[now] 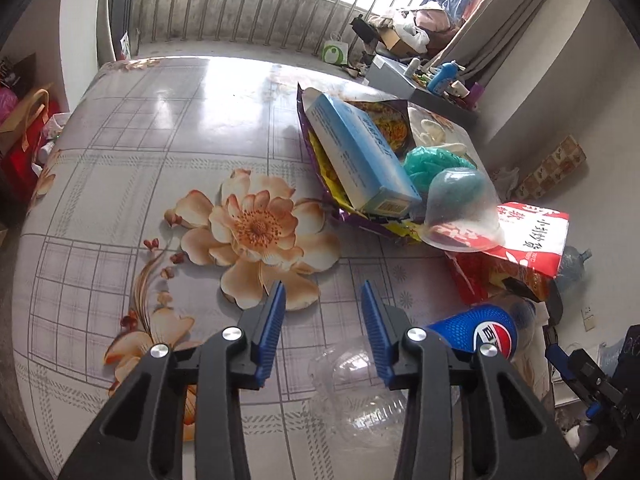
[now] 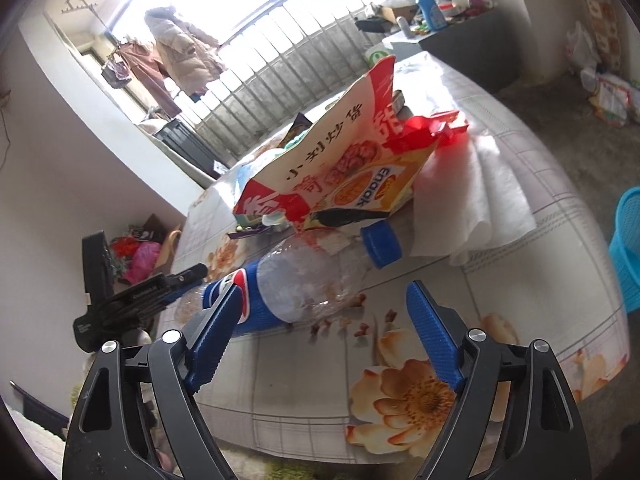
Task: Collect trash
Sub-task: 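Reach the right tool to the blue Pepsi bottle and grasp it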
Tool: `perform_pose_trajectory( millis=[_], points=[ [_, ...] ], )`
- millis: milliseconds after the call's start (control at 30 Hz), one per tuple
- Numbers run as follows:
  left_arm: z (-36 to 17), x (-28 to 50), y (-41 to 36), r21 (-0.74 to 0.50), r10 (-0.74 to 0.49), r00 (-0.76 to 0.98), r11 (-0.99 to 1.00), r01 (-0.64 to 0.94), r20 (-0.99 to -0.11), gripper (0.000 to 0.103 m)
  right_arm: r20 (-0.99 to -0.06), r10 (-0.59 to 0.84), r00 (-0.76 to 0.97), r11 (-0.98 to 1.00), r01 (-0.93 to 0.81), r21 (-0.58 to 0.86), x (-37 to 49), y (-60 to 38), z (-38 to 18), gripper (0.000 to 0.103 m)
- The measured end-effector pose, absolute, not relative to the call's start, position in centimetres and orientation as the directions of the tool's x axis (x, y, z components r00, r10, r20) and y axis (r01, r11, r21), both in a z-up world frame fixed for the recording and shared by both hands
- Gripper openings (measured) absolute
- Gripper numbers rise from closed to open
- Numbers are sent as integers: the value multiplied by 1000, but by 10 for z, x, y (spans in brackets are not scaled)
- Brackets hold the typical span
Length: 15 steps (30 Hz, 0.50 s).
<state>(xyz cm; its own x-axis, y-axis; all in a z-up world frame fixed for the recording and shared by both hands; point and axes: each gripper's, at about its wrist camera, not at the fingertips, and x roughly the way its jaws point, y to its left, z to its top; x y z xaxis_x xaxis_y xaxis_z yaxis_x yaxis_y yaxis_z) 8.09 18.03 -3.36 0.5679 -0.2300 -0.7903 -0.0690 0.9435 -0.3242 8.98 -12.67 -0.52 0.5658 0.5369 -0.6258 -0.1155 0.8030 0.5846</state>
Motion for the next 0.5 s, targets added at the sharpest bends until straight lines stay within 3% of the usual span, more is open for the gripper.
perform_pose_trajectory(
  millis=[500],
  points=[
    [-45, 22, 155, -432, -414, 423, 900, 57, -806, 38, -562, 703, 436, 612, 32, 790, 77, -130, -30, 77]
  ],
)
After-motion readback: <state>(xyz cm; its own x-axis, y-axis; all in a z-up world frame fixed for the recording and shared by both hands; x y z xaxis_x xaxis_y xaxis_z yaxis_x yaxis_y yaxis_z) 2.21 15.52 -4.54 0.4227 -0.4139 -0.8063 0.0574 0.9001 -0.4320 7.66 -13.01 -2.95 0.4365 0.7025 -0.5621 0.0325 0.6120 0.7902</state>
